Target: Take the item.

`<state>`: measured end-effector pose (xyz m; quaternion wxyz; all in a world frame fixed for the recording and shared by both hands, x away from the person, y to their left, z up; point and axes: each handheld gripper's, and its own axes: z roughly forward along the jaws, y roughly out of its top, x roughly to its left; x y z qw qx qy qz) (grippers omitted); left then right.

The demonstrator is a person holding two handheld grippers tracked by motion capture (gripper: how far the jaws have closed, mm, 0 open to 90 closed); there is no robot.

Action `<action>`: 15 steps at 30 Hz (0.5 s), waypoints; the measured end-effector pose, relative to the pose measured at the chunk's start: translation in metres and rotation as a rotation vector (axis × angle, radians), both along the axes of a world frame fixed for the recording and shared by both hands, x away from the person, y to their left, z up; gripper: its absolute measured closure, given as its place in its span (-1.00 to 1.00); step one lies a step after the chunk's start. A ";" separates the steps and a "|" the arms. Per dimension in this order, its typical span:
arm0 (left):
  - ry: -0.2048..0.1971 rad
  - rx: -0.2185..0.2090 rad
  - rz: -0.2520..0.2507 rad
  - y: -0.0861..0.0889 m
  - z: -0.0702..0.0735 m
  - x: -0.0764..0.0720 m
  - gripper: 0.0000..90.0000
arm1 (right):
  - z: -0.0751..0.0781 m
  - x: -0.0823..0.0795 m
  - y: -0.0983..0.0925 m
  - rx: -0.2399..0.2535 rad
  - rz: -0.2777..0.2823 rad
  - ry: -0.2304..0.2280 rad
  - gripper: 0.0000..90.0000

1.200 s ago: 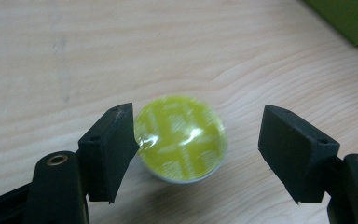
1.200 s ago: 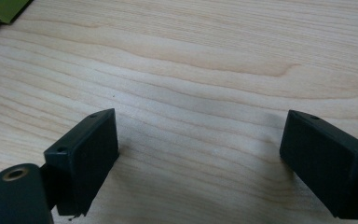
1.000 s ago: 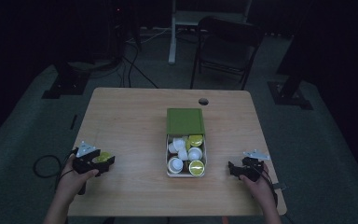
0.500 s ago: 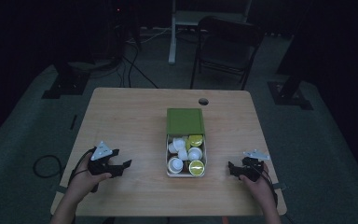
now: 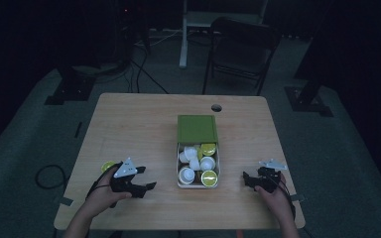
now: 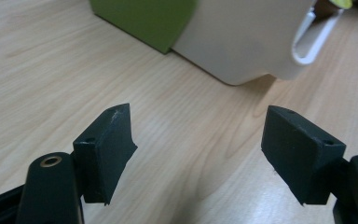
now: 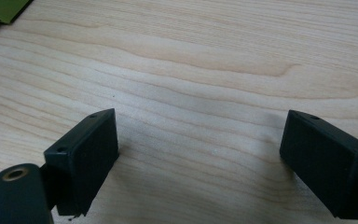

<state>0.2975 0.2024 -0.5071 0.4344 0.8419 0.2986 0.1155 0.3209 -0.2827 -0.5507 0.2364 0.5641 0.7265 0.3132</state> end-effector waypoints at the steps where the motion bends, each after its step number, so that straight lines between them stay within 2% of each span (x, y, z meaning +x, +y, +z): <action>1: 0.001 0.002 -0.016 -0.002 -0.001 -0.001 -0.44 | 0.000 0.000 0.000 0.000 0.000 0.000 -0.76; 3: 0.004 0.003 -0.025 -0.003 -0.002 -0.002 -0.44 | 0.000 0.000 0.000 0.001 -0.001 0.000 -0.76; 8: 0.019 0.011 -0.095 -0.012 -0.009 -0.007 -0.44 | 0.000 0.000 0.000 0.001 0.000 0.000 -0.76; 9: 0.019 0.011 -0.095 -0.012 -0.009 -0.007 -0.44 | 0.000 0.000 0.000 0.001 0.000 0.000 -0.76; 11: 0.034 0.035 -0.121 -0.016 -0.014 -0.009 -0.44 | 0.000 0.000 0.000 0.000 0.000 0.000 -0.76; 14: 0.046 0.046 -0.134 -0.019 -0.017 -0.010 -0.44 | 0.000 0.000 0.000 0.000 0.000 0.000 -0.76; 15: 0.040 0.058 -0.160 -0.021 -0.019 -0.012 -0.44 | 0.000 0.000 0.000 0.000 0.000 0.000 -0.76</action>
